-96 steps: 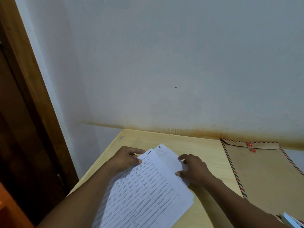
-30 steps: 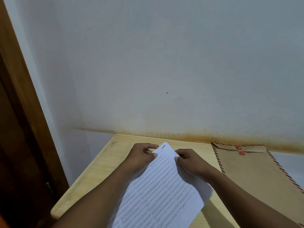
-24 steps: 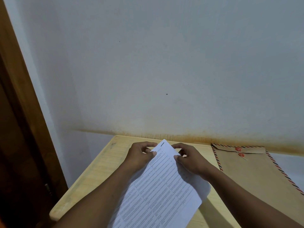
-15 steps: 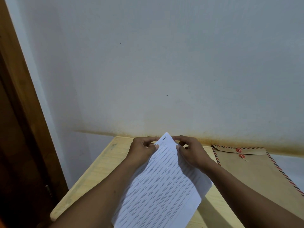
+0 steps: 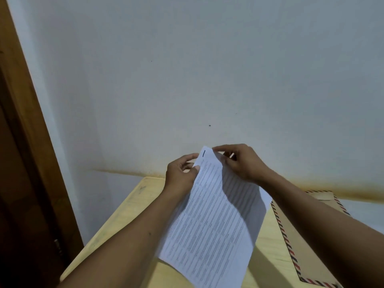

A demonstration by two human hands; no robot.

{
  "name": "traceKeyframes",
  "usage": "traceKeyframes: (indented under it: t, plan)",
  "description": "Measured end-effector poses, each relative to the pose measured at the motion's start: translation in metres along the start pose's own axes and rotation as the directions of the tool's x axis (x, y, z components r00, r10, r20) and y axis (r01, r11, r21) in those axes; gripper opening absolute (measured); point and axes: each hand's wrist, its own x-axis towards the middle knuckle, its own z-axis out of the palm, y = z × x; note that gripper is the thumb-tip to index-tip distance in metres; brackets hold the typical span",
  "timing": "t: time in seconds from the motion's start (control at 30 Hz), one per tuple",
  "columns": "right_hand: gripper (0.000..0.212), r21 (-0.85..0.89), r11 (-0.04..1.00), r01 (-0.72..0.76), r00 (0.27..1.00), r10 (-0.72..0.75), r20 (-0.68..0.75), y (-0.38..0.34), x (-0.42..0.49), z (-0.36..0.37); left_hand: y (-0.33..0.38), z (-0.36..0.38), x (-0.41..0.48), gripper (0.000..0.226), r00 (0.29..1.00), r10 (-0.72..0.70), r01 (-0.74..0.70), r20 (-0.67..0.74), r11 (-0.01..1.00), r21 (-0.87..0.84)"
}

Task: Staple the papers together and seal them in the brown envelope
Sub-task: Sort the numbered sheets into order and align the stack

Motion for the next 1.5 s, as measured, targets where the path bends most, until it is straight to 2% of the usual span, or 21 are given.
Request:
traceKeyframes:
  t: [0.13,0.43,0.87,1.5]
  plan:
    - [0.038,-0.075,0.996,0.057,0.998,-0.056,0.017,-0.012,0.019,-0.018,0.011,0.007,0.002,0.033,0.996,0.03,-0.035,-0.088,0.998,-0.058]
    - [0.037,-0.26,0.948,0.182,0.982,-0.164,0.09,-0.046,0.033,-0.037,0.02,0.01,-0.002,0.03,0.969,0.003,-0.047,-0.247,0.984,-0.173]
    - [0.036,-0.379,0.9,0.214,0.976,-0.187,0.109,-0.062,0.028,-0.023,0.012,-0.001,-0.014,0.034,0.965,-0.01,-0.039,-0.263,0.983,-0.179]
    - [0.031,-0.271,0.939,0.211,0.977,-0.211,0.032,-0.066,0.026,-0.01,0.008,-0.004,-0.022,0.037,0.934,0.025,-0.075,-0.357,0.989,-0.129]
